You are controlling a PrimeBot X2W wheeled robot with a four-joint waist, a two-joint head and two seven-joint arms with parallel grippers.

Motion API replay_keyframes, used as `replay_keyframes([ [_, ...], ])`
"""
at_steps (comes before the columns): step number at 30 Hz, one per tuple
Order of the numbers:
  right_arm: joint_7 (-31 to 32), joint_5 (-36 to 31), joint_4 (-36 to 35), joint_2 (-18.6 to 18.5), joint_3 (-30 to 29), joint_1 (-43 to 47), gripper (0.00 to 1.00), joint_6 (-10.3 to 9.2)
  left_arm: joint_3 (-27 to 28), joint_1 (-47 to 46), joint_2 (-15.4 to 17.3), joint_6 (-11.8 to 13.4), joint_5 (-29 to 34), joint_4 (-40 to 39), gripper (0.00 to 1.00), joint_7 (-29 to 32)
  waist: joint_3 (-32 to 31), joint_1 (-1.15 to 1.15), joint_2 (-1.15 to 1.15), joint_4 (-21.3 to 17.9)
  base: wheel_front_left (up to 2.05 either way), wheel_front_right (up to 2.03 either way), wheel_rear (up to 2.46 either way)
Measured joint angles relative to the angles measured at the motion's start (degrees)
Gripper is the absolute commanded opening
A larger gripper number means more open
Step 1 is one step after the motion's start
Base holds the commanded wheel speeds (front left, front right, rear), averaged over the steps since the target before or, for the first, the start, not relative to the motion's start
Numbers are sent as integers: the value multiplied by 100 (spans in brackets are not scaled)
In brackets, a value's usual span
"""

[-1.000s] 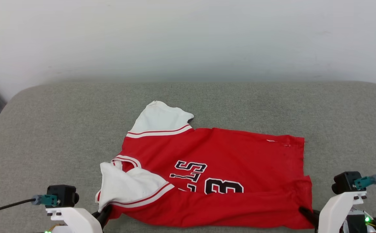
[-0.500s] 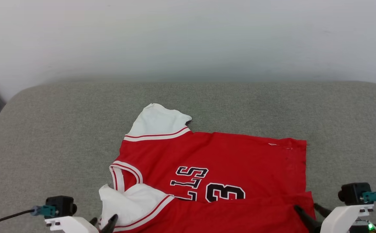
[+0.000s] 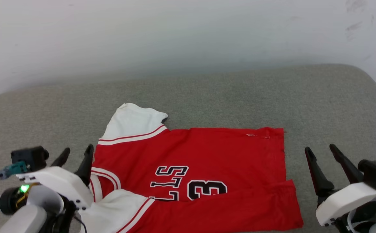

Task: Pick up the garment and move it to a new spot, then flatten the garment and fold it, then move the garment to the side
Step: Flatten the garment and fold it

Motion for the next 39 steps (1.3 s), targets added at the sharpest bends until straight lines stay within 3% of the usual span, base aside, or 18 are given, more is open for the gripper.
replay_keyframes([
  [7, -158, -274, -414, 245, -18, -369, 100, 0, 175, -1179, -16, -244, 96, 316, 100, 94, 615, 0, 0, -276, 0, 0, 0],
  [13, -270, -330, -709, 413, -15, -665, 100, 0, 246, -2369, 165, -532, 38, 722, 100, 711, 1362, 0, 0, -479, 0, 0, 0],
  [17, -312, -327, -733, 498, 43, -811, 100, 0, 210, -3178, 347, -744, -54, 1076, 100, 1415, 1873, 1, 0, -609, 0, 0, 0],
  [25, -522, -275, -569, 566, 281, -1038, 100, 1, 7, -4142, 1022, -1205, -388, 1519, 100, 3287, 2604, 2, 0, -1031, 0, 0, 0],
  [29, -627, -165, -471, 578, 357, -1098, 100, 1, -140, -4268, 1292, -1233, -571, 1619, 100, 4181, 2800, 2, 0, -1260, 0, 0, 0],
  [36, -692, 18, -358, 592, 426, -1147, 100, 1, -267, -4461, 1448, -1094, -597, 1723, 100, 4765, 3064, 1, 0, -1453, 0, 0, 0],
  [37, -694, 63, -341, 593, 442, -1161, 100, 1, -272, -4475, 1439, -1088, -603, 1757, 91, 4797, 3093, 1, 0, -1467, 0, 0, 0],
  [38, -695, 90, -321, 594, 444, -1172, 100, 1, -270, -4491, 1428, -1074, -623, 1784, 42, 4838, 3117, 1, 0, -1479, 0, 0, 0],
  [39, -695, 90, -305, 594, 447, -1187, 100, 1, -272, -4498, 1407, -1069, -649, 1812, 13, 4863, 3136, 1, 0, -1489, 0, 0, 0],
])
